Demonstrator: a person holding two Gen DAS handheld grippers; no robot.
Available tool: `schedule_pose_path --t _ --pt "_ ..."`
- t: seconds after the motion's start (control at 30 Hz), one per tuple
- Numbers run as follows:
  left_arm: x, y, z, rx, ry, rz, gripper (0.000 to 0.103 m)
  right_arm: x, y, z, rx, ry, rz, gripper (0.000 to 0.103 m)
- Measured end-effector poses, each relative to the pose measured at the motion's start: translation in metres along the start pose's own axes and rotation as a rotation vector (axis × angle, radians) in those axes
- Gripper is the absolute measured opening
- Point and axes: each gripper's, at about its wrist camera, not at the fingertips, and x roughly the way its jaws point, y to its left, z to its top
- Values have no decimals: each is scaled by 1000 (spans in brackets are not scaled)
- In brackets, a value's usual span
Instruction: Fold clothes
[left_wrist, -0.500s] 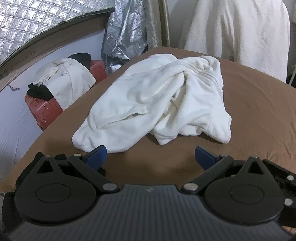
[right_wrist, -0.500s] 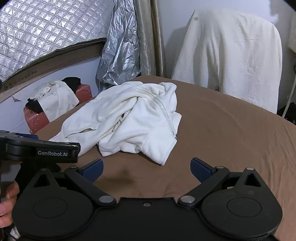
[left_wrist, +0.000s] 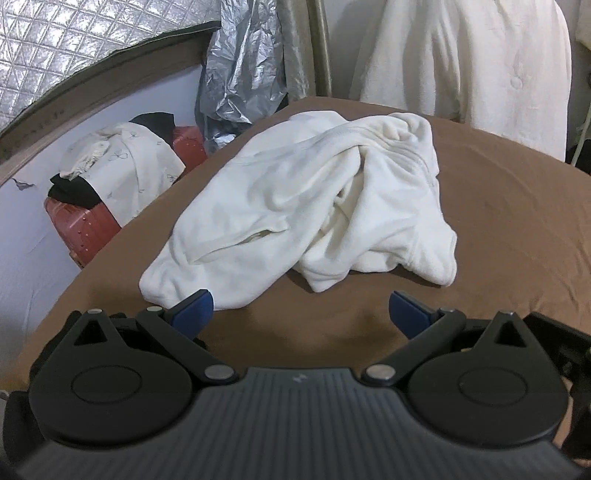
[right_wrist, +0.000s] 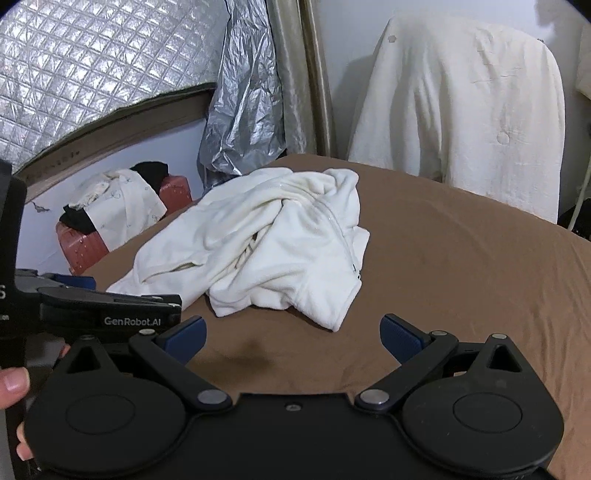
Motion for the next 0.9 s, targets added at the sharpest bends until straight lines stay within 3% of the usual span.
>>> schedule_pose_path --t 0.2,0.9 --pt "-4 -1 1 -5 -9 -36 103 -2 1 1 -4 -1 2 102" --pt "1 -2 -1 0 25 -38 103 4 -3 -2 57 32 14 102"
